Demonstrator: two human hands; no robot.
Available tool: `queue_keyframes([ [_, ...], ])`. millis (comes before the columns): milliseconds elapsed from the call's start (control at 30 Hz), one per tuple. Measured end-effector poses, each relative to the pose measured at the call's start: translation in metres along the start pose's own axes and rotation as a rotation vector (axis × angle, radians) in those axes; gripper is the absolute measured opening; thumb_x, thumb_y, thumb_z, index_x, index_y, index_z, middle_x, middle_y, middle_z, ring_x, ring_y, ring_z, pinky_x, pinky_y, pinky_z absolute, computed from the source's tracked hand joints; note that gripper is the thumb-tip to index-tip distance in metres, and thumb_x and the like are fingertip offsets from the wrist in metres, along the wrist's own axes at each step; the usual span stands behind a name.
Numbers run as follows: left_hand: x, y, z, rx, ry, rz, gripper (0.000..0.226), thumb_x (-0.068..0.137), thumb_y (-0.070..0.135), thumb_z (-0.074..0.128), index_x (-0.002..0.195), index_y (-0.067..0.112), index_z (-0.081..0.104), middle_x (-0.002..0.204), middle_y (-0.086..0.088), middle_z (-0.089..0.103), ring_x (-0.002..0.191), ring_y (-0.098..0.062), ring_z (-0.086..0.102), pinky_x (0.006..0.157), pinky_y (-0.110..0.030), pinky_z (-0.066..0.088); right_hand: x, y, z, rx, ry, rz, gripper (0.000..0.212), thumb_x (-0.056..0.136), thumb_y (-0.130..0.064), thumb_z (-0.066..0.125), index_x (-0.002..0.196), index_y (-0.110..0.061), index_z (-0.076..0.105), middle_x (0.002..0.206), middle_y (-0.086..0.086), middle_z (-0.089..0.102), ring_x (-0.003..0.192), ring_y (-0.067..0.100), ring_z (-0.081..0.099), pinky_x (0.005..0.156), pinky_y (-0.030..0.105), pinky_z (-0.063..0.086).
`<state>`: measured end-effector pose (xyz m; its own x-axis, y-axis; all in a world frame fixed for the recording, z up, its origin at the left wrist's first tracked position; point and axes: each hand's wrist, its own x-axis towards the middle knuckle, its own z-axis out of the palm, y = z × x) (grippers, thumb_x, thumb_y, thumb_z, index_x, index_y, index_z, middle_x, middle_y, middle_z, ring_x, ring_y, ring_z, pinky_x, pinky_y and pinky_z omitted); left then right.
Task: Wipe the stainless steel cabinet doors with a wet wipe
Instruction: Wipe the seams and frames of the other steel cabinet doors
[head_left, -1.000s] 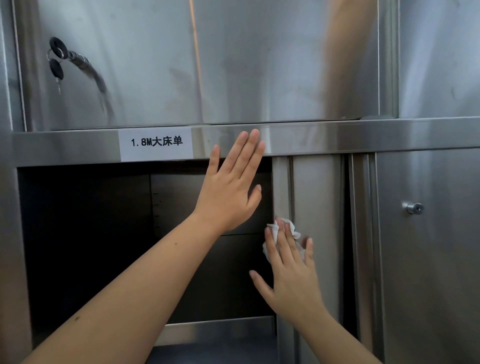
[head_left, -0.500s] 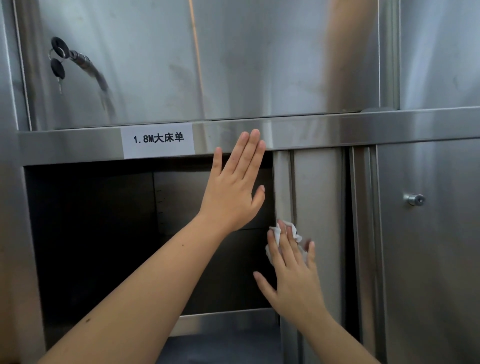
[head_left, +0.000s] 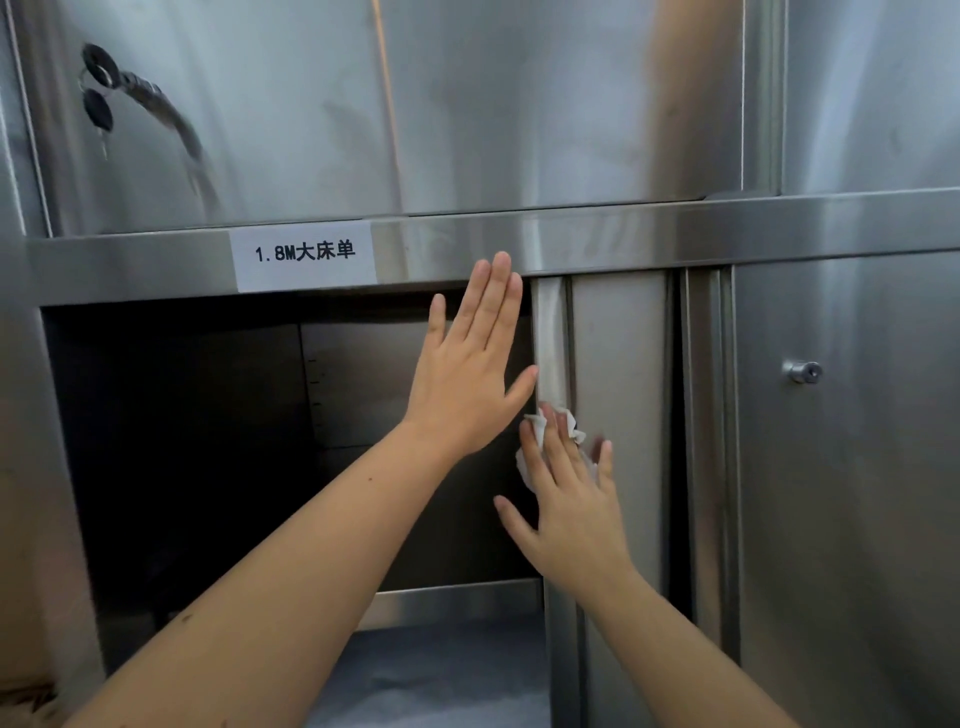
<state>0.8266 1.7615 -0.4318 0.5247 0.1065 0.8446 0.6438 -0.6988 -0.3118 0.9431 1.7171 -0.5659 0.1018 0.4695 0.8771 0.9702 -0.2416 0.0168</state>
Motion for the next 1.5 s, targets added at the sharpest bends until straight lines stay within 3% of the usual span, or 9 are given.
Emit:
queue_keyframes([
  [133,-0.022,0.015,0.007,-0.008,-0.133,0.125,0.061,0.092,0.045,0.004,0.143,0.019,-0.015,0.149,0.004,-0.027,0.137,-0.01,-0.027,0.106,-0.032,-0.028,-0.044,0.0,0.012,0.028,-0.098,-0.018,0.074,0.087,-0.058,0.036,0.147,-0.015,0.026,0.153,0.011,0.024,0.139,0.023,0.025,0.112,0.051,0.005],
  [267,-0.035,0.02,0.015,-0.031,-0.34,0.133,0.053,0.104,0.037,0.015,0.138,0.022,-0.022,0.143,0.007,-0.033,0.131,-0.006,-0.031,0.106,-0.034,-0.021,-0.064,0.002,0.017,-0.014,-0.191,-0.004,0.075,0.085,-0.059,0.036,0.147,-0.018,0.025,0.153,0.009,0.025,0.135,0.022,0.034,0.112,0.047,0.003],
  [433,-0.045,0.017,0.019,0.015,-0.433,0.213,0.055,0.104,0.036,0.014,0.137,0.018,-0.026,0.141,0.004,-0.04,0.133,-0.009,-0.031,0.109,-0.034,-0.017,-0.047,-0.002,0.014,0.012,-0.084,0.013,0.073,0.086,-0.054,0.036,0.146,-0.014,0.029,0.152,0.011,0.027,0.139,0.025,0.027,0.111,0.053,0.002],
  [600,-0.048,0.016,0.027,-0.021,-0.433,0.195,0.057,0.104,0.036,0.016,0.136,0.018,-0.028,0.133,0.008,-0.048,0.133,-0.008,-0.031,0.107,-0.033,-0.019,-0.039,-0.002,0.018,0.04,-0.055,0.01,0.074,0.086,-0.052,0.035,0.149,-0.014,0.024,0.154,0.011,0.026,0.14,0.024,0.024,0.111,0.056,0.01],
  [733,-0.05,0.019,0.034,-0.031,-0.428,0.155,0.061,0.103,0.037,0.018,0.135,0.019,-0.031,0.134,0.007,-0.049,0.133,-0.009,-0.029,0.108,-0.035,-0.017,-0.066,-0.002,0.03,0.064,-0.1,0.007,0.075,0.086,-0.053,0.037,0.149,-0.014,0.024,0.155,0.01,0.019,0.141,0.022,0.016,0.113,0.048,0.001],
  [967,-0.057,0.026,0.039,-0.027,-0.428,0.124,0.065,0.103,0.039,0.02,0.136,0.016,-0.031,0.133,0.003,-0.05,0.132,-0.01,-0.031,0.109,-0.038,-0.017,-0.117,-0.005,0.04,0.008,-0.249,0.023,0.076,0.084,-0.054,0.036,0.148,-0.014,0.023,0.153,0.008,0.022,0.137,0.023,0.025,0.112,0.049,0.001],
  [1100,-0.068,0.023,0.04,0.001,-0.421,0.149,0.064,0.103,0.038,0.02,0.137,0.017,-0.03,0.135,0.003,-0.048,0.133,-0.012,-0.031,0.108,-0.04,-0.019,-0.094,-0.005,0.031,-0.005,-0.201,0.03,0.074,0.084,-0.051,0.037,0.146,-0.012,0.028,0.152,0.012,0.03,0.136,0.026,0.031,0.111,0.059,0.012],
  [1300,-0.084,0.022,0.045,0.009,-0.378,0.17,0.06,0.099,0.042,0.012,0.141,0.018,-0.024,0.14,0.004,-0.041,0.135,-0.014,-0.03,0.107,-0.041,-0.02,-0.063,-0.005,0.022,0.051,-0.167,0.034,0.076,0.085,-0.053,0.033,0.15,-0.017,0.015,0.157,0.009,0.014,0.143,0.021,0.009,0.108,0.056,0.006],
  [1500,-0.091,0.028,0.046,0.015,-0.42,0.135,0.066,0.101,0.045,0.019,0.139,0.02,-0.028,0.138,0.006,-0.045,0.133,-0.014,-0.033,0.106,-0.041,-0.02,-0.101,-0.003,0.035,0.024,-0.254,0.023,0.076,0.085,-0.053,0.036,0.149,-0.015,0.02,0.155,0.011,0.02,0.141,0.023,0.017,0.106,0.057,0.015],
])
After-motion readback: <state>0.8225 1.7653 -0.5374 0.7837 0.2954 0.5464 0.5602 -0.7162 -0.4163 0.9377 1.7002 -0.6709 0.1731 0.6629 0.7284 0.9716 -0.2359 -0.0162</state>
